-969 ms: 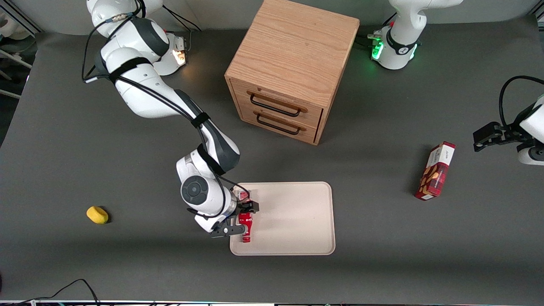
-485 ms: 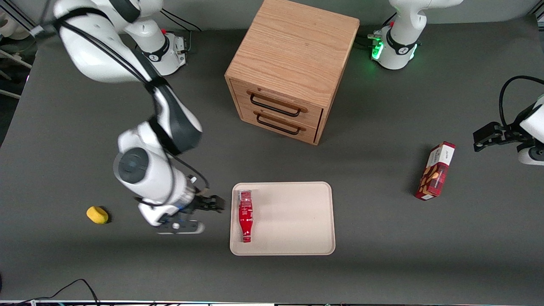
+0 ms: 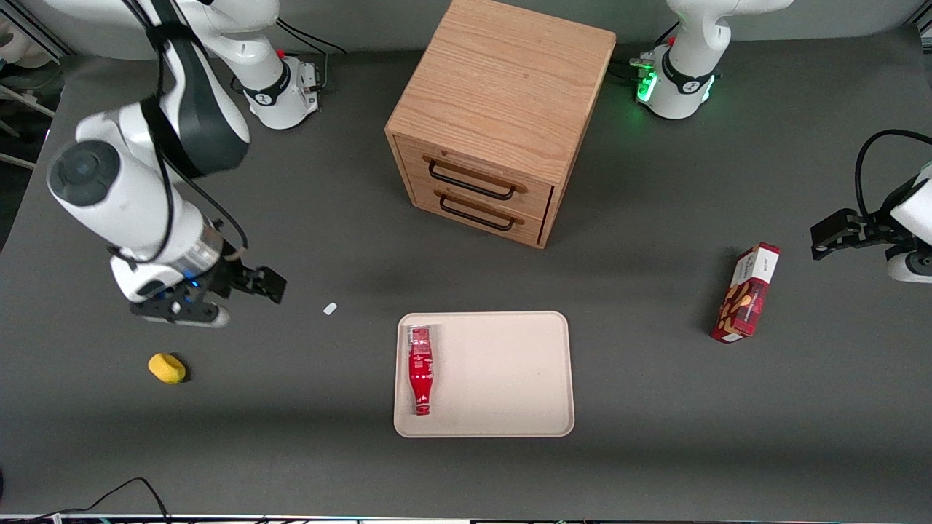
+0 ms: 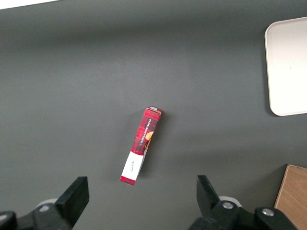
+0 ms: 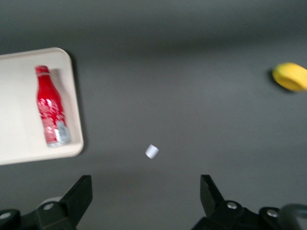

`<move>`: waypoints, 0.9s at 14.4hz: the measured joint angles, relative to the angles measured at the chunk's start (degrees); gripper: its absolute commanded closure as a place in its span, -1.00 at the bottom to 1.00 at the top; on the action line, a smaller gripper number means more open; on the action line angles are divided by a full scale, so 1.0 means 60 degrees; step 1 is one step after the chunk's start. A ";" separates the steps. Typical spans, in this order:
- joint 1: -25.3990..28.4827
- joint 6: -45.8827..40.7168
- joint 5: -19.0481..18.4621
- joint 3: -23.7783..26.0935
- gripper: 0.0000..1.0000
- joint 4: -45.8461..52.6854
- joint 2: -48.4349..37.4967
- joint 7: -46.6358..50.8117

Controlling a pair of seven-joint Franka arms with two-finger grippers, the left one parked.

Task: Place coke bottle on tray

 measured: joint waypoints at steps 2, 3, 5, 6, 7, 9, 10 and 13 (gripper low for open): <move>-0.0442 -0.0548 0.0491 -0.0002 -1.00 -0.0542 -0.0895 -0.0129; -0.0682 -0.0726 0.0626 -0.0006 -1.00 -0.0723 -0.1284 -0.0512; -0.1174 -0.0897 0.0887 -0.0018 -1.00 -0.1072 -0.2008 -0.1600; -0.1396 -0.1063 0.0949 -0.0035 -1.00 -0.1205 -0.2319 -0.2111; -0.1549 -0.1289 0.0990 -0.0069 -1.00 -0.1291 -0.2592 -0.2545; -0.1635 -0.1621 0.1003 -0.0192 -1.00 -0.1311 -0.2937 -0.3020; -0.1639 -0.1756 0.1003 -0.0283 -1.00 -0.1273 -0.3023 -0.3262; -0.1649 -0.1978 0.1003 -0.0437 -1.00 -0.1020 -0.3043 -0.3638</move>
